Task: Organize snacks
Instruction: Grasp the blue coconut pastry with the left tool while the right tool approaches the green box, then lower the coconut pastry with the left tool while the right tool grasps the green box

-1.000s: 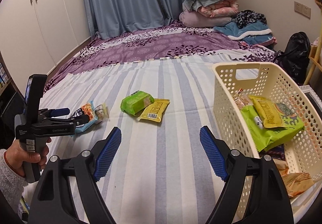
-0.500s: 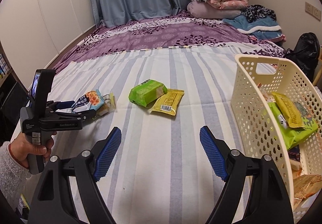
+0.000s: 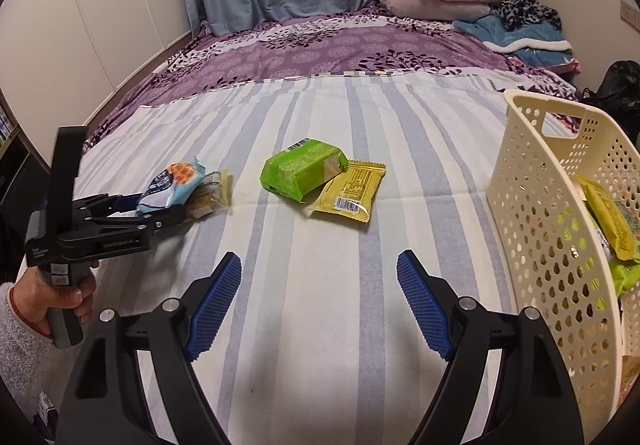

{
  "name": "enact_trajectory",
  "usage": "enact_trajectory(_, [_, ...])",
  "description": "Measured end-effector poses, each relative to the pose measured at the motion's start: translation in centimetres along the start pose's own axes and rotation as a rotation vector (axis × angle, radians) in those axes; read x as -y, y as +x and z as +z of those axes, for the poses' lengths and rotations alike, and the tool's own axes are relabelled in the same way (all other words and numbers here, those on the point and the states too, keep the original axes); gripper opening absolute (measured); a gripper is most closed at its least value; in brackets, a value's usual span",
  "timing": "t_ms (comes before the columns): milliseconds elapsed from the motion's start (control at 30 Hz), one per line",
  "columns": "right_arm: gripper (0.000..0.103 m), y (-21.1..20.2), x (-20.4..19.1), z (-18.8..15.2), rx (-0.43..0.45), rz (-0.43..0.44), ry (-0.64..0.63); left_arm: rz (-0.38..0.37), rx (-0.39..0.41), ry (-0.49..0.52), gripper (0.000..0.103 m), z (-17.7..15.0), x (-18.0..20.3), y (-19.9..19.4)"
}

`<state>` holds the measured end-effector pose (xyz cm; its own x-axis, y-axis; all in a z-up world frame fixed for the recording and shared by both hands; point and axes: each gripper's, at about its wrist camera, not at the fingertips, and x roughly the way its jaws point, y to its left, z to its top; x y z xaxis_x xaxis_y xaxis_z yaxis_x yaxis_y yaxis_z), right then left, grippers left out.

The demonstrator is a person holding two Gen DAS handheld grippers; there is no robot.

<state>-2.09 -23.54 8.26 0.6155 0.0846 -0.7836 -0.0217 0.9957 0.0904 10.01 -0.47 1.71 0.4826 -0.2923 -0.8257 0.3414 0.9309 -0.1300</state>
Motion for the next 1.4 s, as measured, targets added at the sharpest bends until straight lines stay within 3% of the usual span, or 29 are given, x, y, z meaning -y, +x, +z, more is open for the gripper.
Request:
enact_trajectory(333, [0.08, 4.4, -1.0, 3.8, 0.027, -0.001, -0.072, 0.019, 0.082, -0.092, 0.072, -0.8, -2.0, -3.8])
enact_trajectory(433, [0.089, 6.3, -1.5, 5.2, 0.029, 0.006, -0.105, 0.023, 0.096, -0.107, 0.072, -0.9, -2.4, -4.7])
enact_trajectory(600, [0.091, 9.2, -2.6, 7.0, -0.005, 0.026, -0.174, 0.023, 0.115, -0.118, 0.072, -1.0, -2.7, -5.8])
enact_trajectory(1067, [0.091, 13.9, -3.6, 7.4, -0.101, 0.047, -0.285, 0.008, 0.123, -0.129, 0.07, -1.1, -2.6, -6.1])
enact_trajectory(1400, [0.076, 12.5, -3.6, 6.8, -0.088, 0.057, -0.256, 0.004, 0.08, -0.144, 0.072, -1.4, -2.4, -5.1])
